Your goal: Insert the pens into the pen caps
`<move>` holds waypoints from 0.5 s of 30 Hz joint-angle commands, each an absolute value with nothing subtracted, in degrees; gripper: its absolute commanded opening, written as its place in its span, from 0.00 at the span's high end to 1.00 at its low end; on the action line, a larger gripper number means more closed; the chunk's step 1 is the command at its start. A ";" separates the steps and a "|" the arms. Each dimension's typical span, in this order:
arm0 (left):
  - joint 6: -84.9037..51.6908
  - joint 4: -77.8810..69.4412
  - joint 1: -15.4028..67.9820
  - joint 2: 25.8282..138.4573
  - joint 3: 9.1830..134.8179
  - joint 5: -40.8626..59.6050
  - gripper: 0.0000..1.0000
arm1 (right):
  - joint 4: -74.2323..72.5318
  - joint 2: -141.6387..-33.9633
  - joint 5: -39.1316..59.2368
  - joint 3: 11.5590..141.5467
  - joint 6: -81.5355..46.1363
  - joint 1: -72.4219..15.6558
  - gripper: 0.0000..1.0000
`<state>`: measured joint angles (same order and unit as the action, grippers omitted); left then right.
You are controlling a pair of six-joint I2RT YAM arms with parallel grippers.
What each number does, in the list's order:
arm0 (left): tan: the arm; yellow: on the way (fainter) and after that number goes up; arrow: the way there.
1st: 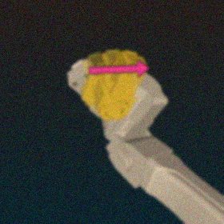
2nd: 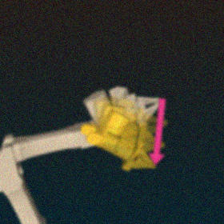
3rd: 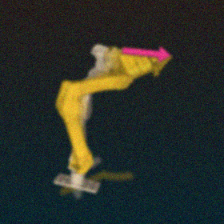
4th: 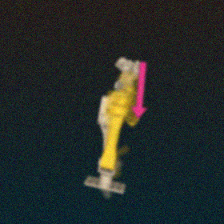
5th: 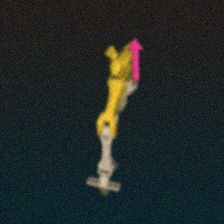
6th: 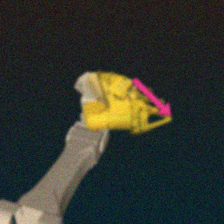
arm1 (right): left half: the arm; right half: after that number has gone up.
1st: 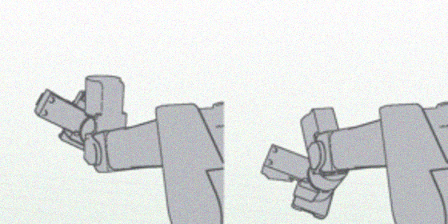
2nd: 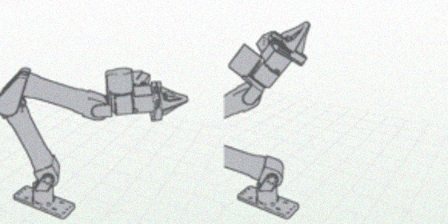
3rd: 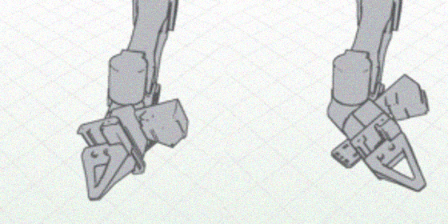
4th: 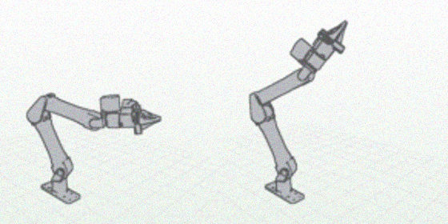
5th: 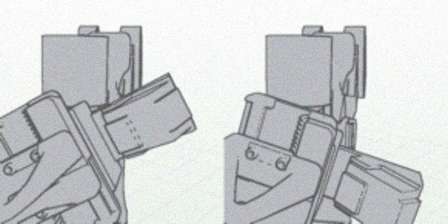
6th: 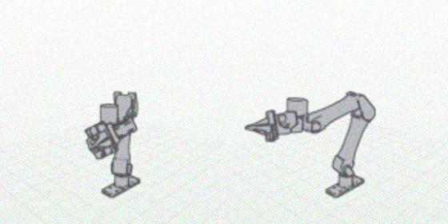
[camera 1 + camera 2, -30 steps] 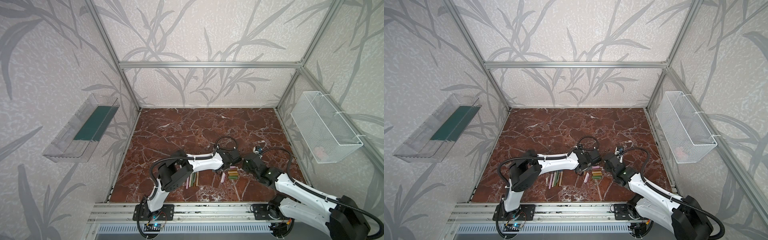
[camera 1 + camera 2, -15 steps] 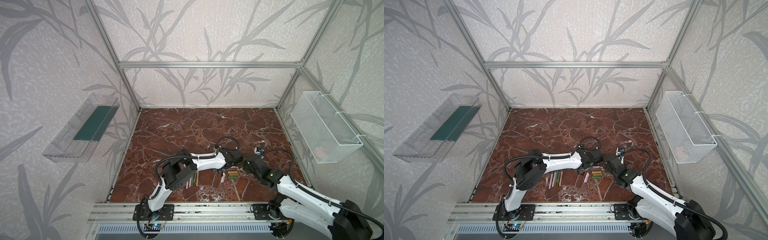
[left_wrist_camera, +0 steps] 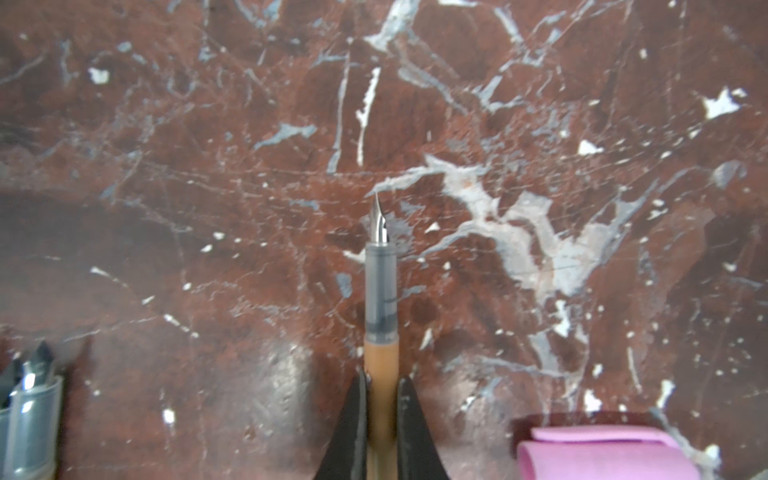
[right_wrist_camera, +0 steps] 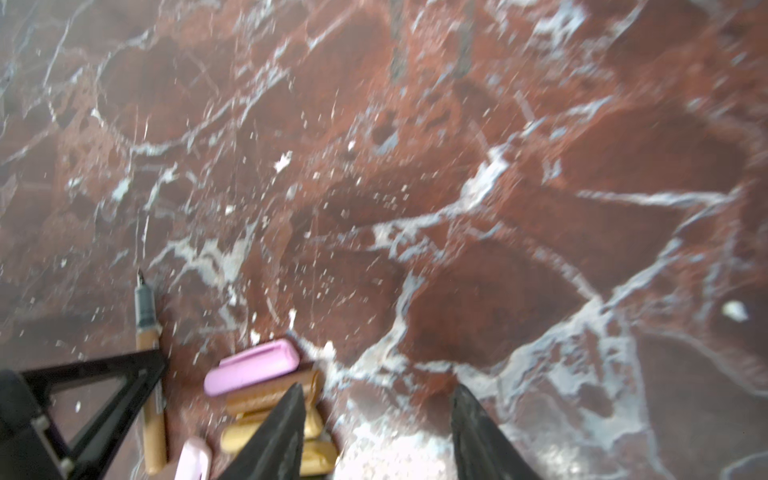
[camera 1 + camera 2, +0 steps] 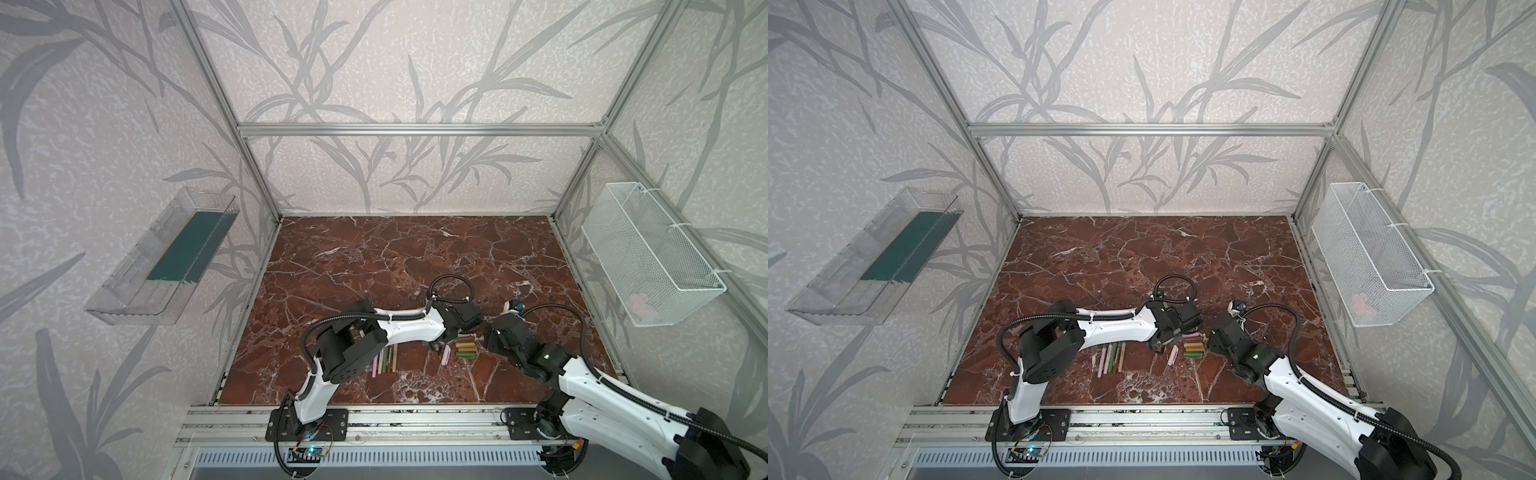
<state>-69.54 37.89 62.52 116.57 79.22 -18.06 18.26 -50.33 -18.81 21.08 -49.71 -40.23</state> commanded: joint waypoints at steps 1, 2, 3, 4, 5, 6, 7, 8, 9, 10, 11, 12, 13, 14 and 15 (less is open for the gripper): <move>-69.61 40.33 62.49 112.30 74.76 -19.21 1.00 | 17.61 -50.77 -18.92 21.07 -53.66 -44.53 0.46; -69.17 39.90 62.48 110.31 73.31 -20.06 1.00 | 17.50 -51.20 -19.49 21.37 -54.56 -46.27 0.47; -68.41 39.24 62.47 107.99 71.61 -20.80 1.00 | 17.44 -51.79 -20.08 21.81 -55.51 -47.93 0.48; -68.07 38.91 62.40 105.86 70.13 -21.77 1.00 | 17.47 -52.46 -20.69 22.36 -56.24 -49.57 0.49; -67.46 38.52 62.35 102.82 68.22 -23.18 1.00 | 17.62 -53.47 -21.55 23.24 -57.02 -51.60 0.50; -67.16 38.04 62.30 99.61 66.07 -24.73 1.00 | 18.26 -54.65 -22.40 24.37 -57.79 -53.52 0.51; -66.90 37.68 62.29 96.69 64.07 -26.24 1.00 | 19.03 -55.74 -23.30 25.53 -58.46 -55.28 0.51; -65.90 36.17 62.28 92.76 61.76 -27.72 1.00 | 19.81 -57.20 -24.46 26.74 -59.15 -57.16 0.52; -63.95 33.71 62.16 88.94 58.94 -28.75 1.00 | 20.56 -58.66 -25.42 28.10 -59.74 -58.24 0.52; -62.04 30.84 62.13 85.49 56.22 -29.72 1.00 | 21.07 -59.84 -26.01 29.11 -60.05 -60.57 0.53; -59.16 26.52 61.95 81.55 52.51 -30.40 1.00 | 21.36 -61.29 -26.38 30.17 -60.48 -61.73 0.53; -56.34 23.18 61.43 77.85 49.33 -30.04 1.00 | 21.21 -62.69 -26.37 31.01 -60.56 -62.49 0.54; -54.66 21.53 60.73 74.77 46.86 -29.94 1.00 | 20.82 -63.77 -26.35 31.60 -60.69 -63.08 0.54; -51.49 18.85 59.98 71.45 44.23 -29.57 1.00 | 20.20 -65.03 -26.11 32.07 -60.80 -63.75 0.55; -45.42 13.38 59.70 67.77 40.62 -29.22 1.00 | 19.15 -66.27 -26.03 32.43 -60.90 -64.37 0.55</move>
<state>-57.76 24.60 60.88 73.32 46.50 -26.06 18.94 -64.01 -23.64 30.94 -58.98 -62.92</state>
